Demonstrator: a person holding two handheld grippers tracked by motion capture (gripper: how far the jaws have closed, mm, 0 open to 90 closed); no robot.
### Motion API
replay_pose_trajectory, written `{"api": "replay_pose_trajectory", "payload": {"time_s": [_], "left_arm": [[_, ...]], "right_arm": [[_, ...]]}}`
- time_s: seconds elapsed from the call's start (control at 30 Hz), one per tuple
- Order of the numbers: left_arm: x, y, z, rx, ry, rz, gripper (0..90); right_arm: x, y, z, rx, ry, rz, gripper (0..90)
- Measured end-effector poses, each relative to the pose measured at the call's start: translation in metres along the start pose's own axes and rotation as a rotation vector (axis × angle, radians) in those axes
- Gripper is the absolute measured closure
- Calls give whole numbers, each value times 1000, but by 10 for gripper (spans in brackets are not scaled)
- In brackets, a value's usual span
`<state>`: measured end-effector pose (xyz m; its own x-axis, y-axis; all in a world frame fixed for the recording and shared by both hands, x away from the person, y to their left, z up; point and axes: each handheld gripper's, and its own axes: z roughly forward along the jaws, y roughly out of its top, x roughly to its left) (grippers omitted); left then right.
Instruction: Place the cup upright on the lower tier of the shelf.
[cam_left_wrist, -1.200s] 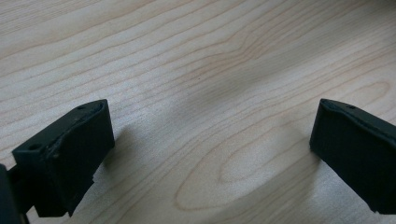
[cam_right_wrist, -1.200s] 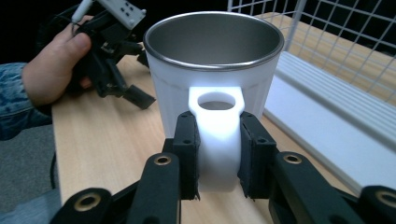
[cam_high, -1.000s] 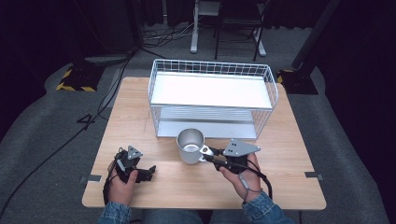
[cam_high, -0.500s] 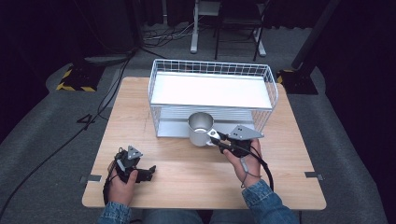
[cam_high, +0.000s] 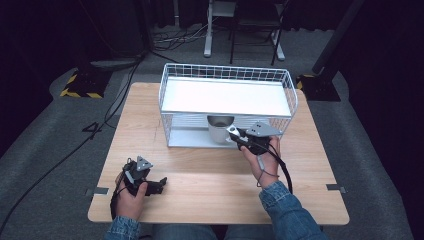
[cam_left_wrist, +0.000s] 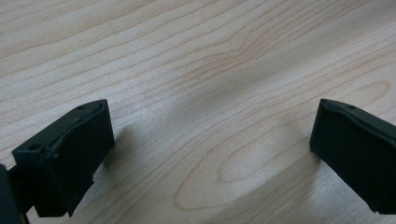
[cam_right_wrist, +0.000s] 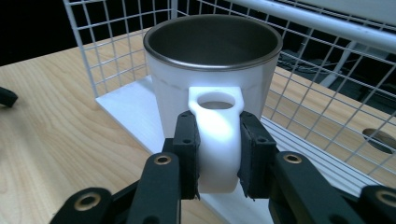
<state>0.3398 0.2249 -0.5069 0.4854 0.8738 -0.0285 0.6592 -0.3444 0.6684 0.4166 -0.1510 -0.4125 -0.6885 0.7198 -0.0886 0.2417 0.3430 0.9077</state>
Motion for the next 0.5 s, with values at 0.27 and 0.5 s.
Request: {"api": "replay_pose_trajectory", "payload": {"time_s": [0.27, 0.5], "left_arm": [[0, 0, 0, 0, 0, -1, 1], [0, 0, 0, -1, -3, 2, 1]], "right_arm": [[-6, -5, 7, -5, -70, 18, 718], [-12, -11, 17, 5, -113, 35, 718]]}}
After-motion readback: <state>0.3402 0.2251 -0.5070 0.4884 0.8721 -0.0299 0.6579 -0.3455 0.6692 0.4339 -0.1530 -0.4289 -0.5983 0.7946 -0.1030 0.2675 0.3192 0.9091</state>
